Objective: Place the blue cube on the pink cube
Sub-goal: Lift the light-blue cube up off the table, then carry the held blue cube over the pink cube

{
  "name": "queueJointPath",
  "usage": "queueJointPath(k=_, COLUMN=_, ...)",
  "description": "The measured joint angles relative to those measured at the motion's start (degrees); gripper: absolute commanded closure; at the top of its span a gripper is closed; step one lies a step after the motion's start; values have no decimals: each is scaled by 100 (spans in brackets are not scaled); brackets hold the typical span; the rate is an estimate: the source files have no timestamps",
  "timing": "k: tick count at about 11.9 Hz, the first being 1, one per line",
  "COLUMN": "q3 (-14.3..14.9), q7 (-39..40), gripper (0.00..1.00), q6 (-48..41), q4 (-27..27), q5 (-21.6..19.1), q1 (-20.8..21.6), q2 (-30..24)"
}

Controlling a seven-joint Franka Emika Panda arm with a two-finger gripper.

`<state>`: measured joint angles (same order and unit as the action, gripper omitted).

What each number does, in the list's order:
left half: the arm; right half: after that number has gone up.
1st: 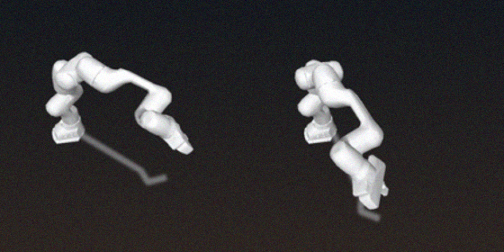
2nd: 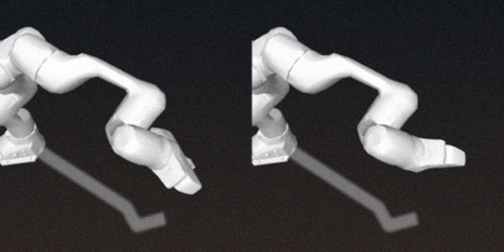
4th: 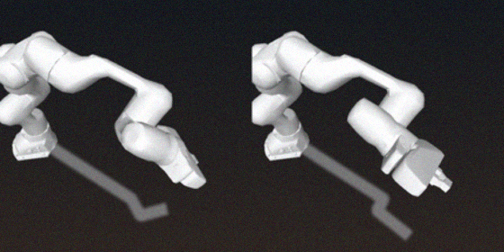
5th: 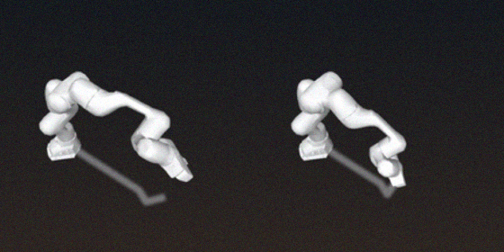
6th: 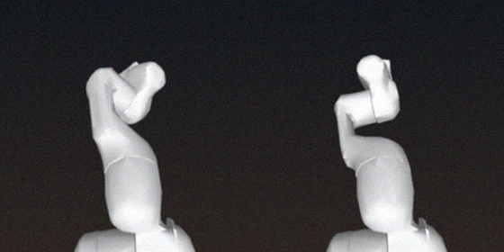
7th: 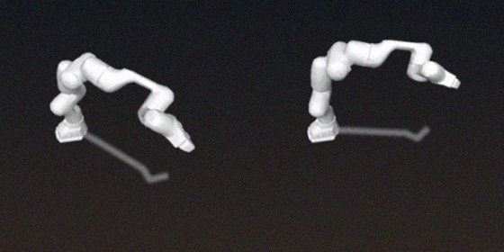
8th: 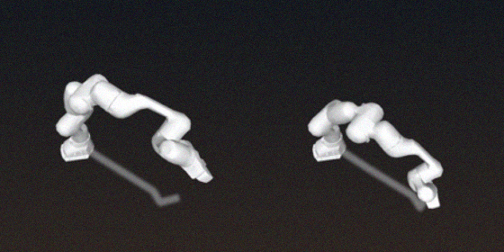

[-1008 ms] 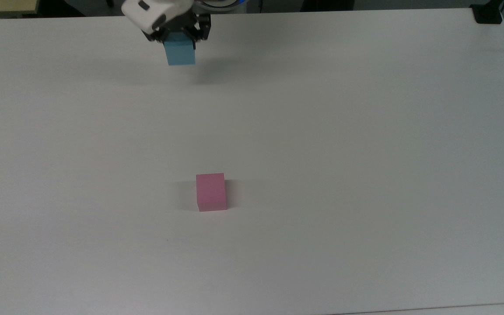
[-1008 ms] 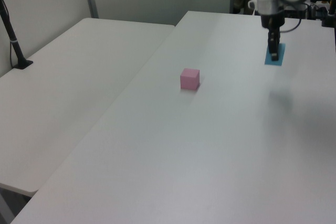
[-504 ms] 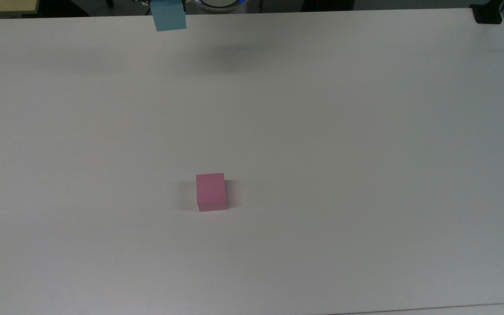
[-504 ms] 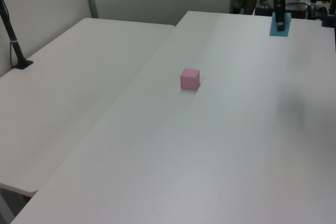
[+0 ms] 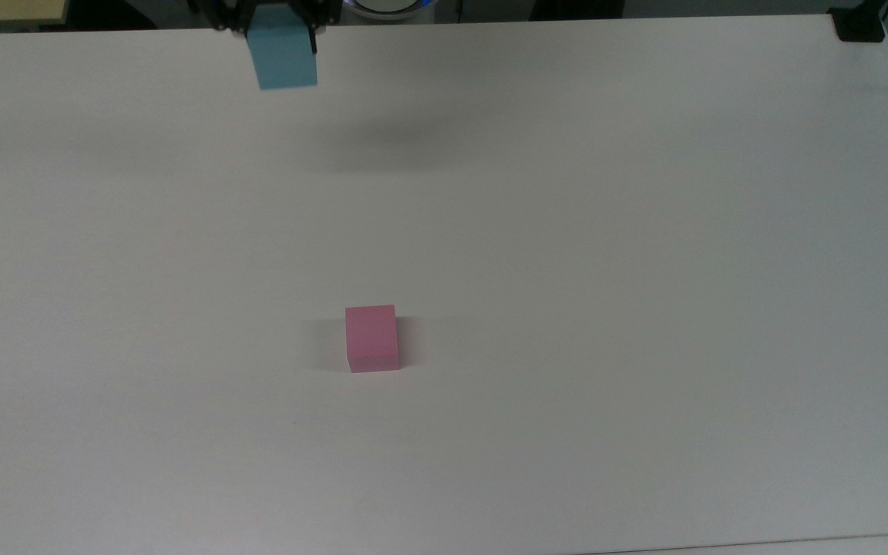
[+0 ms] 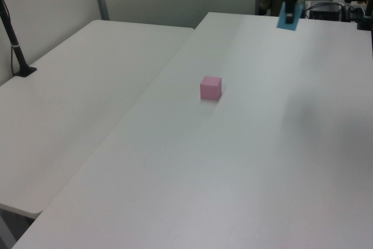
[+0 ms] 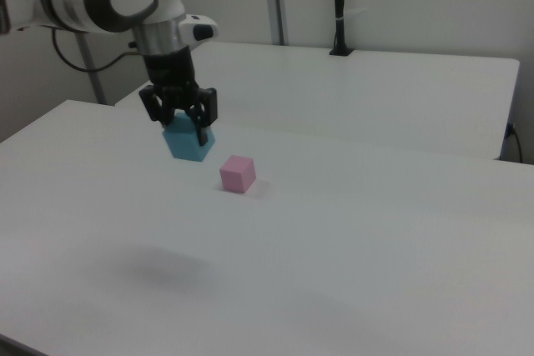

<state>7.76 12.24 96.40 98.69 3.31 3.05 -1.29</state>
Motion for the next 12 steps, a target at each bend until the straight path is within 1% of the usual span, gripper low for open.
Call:
queueJointPath(k=3, q3=-7, q7=-170, gripper=68, q6=451, q4=-372, q5=-16, q1=-11, q2=530)
queueJointPath(k=4, q3=-15, q7=-401, gripper=65, q6=664, q4=-495, q5=-18, q1=-11, q2=714)
queueJointPath(k=6, q3=-55, q7=-806, gripper=64, q6=987, q4=-709, q5=-18, q1=-2, q2=1096)
queueJointPath(k=8, q3=-185, q7=-1055, gripper=64, q6=1057, q4=-937, q5=-18, q1=5, q2=1416)
queueJointPath(k=10, q3=-325, q7=-1316, gripper=64, q6=1059, q4=-1309, q5=-18, q1=10, q2=1756)
queueJointPath(k=12, q3=-366, q7=-1555, gripper=64, q6=1061, q4=-1780, q5=-18, q1=12, q2=2135)
